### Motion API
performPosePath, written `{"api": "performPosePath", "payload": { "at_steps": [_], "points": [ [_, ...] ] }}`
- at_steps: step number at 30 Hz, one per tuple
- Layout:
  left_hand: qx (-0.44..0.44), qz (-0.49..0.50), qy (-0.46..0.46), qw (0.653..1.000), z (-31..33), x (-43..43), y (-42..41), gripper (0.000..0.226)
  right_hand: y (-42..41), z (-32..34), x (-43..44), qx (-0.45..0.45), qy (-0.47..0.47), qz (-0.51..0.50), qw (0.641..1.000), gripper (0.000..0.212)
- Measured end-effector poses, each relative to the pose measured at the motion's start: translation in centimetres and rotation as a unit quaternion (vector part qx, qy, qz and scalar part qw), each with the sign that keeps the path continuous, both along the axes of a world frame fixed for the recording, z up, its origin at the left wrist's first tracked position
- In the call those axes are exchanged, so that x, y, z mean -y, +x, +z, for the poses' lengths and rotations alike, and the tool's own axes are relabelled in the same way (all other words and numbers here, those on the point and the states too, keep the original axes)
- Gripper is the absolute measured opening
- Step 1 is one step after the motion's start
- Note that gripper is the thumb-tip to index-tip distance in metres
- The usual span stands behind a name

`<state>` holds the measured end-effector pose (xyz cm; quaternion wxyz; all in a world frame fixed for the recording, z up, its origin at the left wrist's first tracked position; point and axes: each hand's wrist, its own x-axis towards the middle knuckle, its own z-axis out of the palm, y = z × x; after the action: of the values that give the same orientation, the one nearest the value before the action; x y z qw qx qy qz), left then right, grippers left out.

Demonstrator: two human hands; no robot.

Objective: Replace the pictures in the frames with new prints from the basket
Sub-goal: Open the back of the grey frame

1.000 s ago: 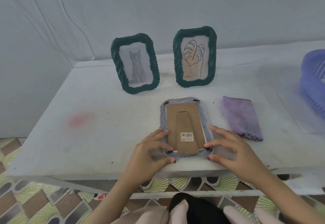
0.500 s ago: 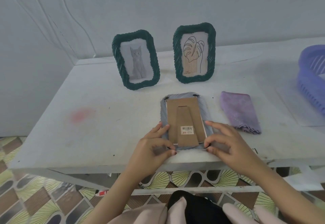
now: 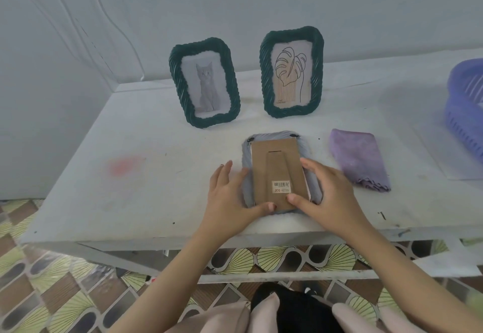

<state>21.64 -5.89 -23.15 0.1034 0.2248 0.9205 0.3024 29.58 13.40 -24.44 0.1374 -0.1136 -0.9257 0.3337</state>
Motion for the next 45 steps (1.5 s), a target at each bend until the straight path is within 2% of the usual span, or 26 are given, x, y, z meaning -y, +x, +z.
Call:
{"api": "performPosePath", "payload": {
  "at_steps": [4,7,15,18,23,29,38,45],
  "points": [
    [0.019,-0.020,-0.029,0.999,-0.3,-0.4,-0.2,0.096,-0.2,-0.4,0.2,0.012,-0.011,0.006,1.000,0.087],
    [-0.001,-0.040,-0.037,0.999,-0.2,-0.5,-0.2,0.095,-0.3,-0.3,0.4,0.004,-0.024,0.004,1.000,0.093],
    [-0.034,-0.060,-0.007,0.998,-0.7,-0.3,0.2,0.091,0.3,-0.3,0.9,-0.016,-0.037,0.005,0.999,0.094],
    [-0.021,-0.071,0.018,0.997,-0.5,-0.4,0.4,0.084,0.3,-0.3,1.2,-0.014,-0.052,0.017,0.998,0.093],
    [0.022,-0.039,0.032,0.998,-0.2,-0.7,0.2,0.101,0.1,-0.7,1.1,-0.022,-0.036,0.006,0.999,0.094],
    [0.043,-0.042,0.021,0.998,-0.1,-0.7,0.0,0.096,-1.2,0.1,0.4,-0.039,-0.082,-0.001,0.996,0.087],
    [0.068,-0.033,0.094,0.993,-0.6,-0.7,0.0,0.088,-2.6,0.9,-0.1,-0.045,-0.171,-0.013,0.984,0.076],
    [0.037,-0.037,0.141,0.989,-0.8,-0.7,-0.2,0.087,-2.1,1.4,0.0,-0.089,-0.219,-0.013,0.972,0.073]
  ]
}}
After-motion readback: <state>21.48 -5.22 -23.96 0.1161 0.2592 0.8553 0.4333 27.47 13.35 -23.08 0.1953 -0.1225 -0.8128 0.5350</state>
